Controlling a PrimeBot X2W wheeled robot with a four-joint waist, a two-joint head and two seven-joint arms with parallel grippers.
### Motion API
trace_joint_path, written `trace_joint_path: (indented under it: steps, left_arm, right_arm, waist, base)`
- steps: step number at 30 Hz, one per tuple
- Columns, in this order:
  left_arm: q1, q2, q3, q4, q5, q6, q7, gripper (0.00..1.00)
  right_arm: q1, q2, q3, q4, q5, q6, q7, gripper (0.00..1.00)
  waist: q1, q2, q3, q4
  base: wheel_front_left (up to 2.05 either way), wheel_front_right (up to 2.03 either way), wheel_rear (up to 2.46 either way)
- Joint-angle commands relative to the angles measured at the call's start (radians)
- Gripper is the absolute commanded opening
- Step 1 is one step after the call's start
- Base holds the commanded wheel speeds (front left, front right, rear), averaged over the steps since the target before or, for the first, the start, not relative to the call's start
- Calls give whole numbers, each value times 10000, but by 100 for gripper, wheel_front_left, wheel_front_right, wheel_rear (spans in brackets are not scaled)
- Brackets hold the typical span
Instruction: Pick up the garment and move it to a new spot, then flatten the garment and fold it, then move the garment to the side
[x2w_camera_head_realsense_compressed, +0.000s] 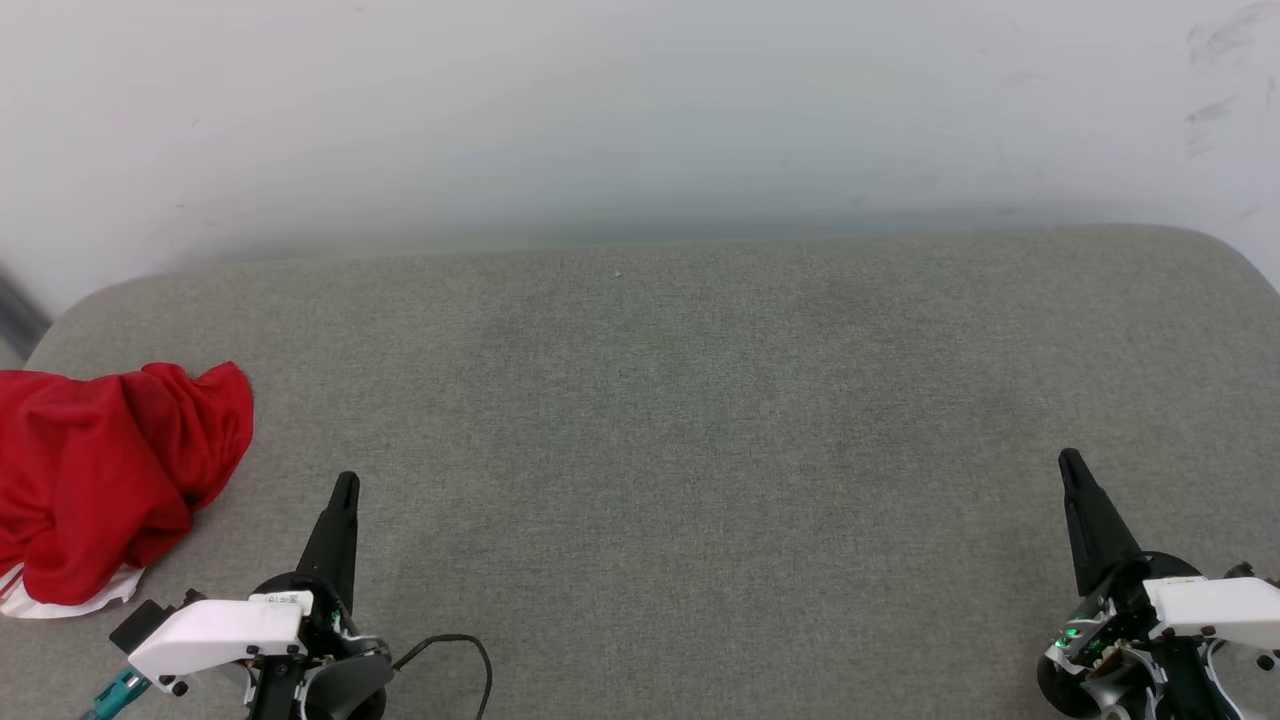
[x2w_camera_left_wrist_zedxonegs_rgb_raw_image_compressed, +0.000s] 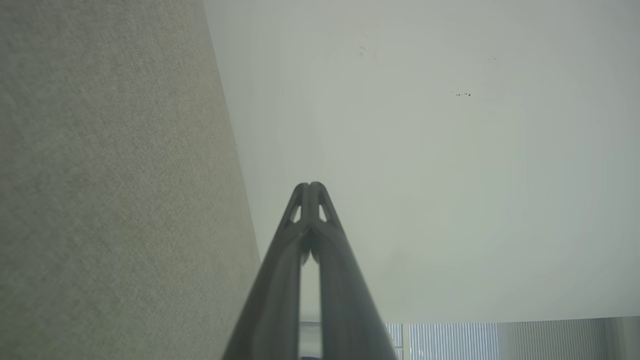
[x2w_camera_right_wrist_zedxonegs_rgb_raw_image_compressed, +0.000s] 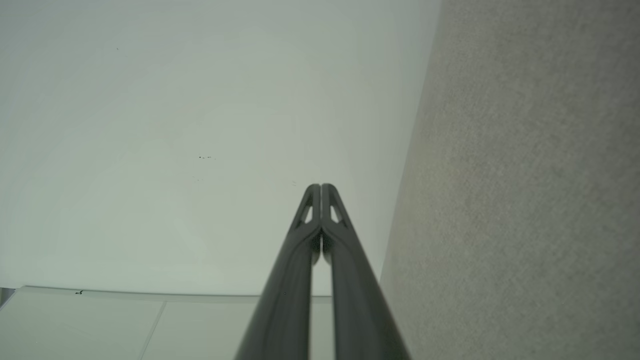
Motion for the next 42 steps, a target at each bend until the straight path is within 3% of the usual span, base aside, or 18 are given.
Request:
trace_joint_path:
  steps: [1,38,39,42]
  left_arm:
    - [-70,32,-3,-1,-6,-30,16,0]
    - [-69,32,-2,-3,-9,-30,12,0]
    - [-1,0,-8,-1,0,0,-2,100]
    - [163,-38,-23,211,2,4,-23,100]
  right_arm:
    - [-114,32,-13,5,-11,4,38,0]
    - [-116,37,-25,5,-27,4,44,0]
    - [0,12,-14,0,-4,0,13,100]
    - [201,25,1,212,-6,0,-4,100]
  waist:
    - [0,0,0,0]
    - [0,0,0,0]
    - [0,0,0,0]
    - [0,0,1,0]
  base:
    - [0,0,0]
    - [0,0,0]
    - [0,0,0]
    - [0,0,0]
